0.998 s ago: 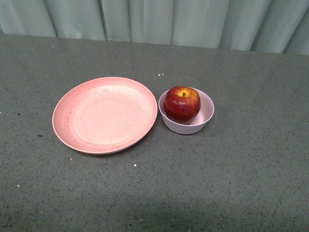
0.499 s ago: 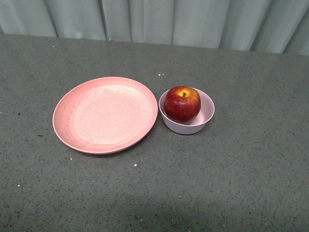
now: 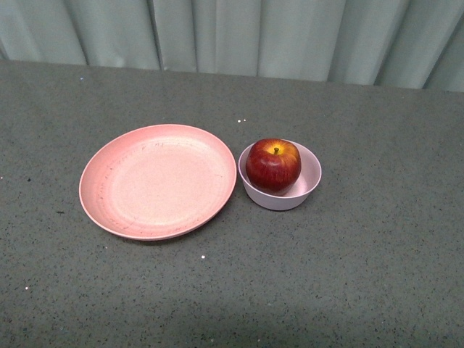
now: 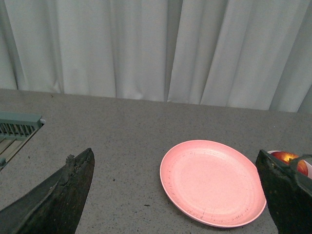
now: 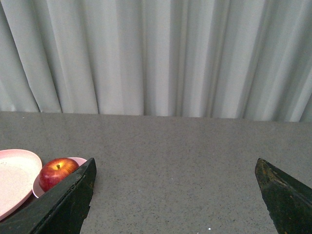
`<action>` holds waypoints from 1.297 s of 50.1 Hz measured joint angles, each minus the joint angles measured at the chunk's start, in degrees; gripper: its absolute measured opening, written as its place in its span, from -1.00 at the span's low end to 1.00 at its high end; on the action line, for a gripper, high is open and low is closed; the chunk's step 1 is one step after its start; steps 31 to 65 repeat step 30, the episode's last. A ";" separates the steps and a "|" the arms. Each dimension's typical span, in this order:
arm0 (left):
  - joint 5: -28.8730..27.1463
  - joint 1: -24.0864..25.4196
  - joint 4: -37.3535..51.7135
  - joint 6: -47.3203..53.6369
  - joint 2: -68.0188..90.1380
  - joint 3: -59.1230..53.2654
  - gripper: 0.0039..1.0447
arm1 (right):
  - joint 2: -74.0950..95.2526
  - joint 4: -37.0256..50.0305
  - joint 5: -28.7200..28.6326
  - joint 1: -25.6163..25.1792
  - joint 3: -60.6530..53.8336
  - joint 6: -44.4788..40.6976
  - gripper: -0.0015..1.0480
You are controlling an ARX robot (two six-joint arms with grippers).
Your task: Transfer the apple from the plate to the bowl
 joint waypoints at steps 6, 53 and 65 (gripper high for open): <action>0.00 0.00 0.00 0.00 0.00 0.00 0.88 | 0.00 0.00 0.00 0.00 0.00 -0.02 0.82; 0.00 0.00 0.00 0.00 0.00 0.00 0.88 | 0.00 0.00 -0.02 0.00 0.00 -0.02 0.82; 0.00 0.00 0.00 0.00 0.00 0.00 0.88 | 0.00 0.00 -0.02 0.00 0.00 -0.02 0.82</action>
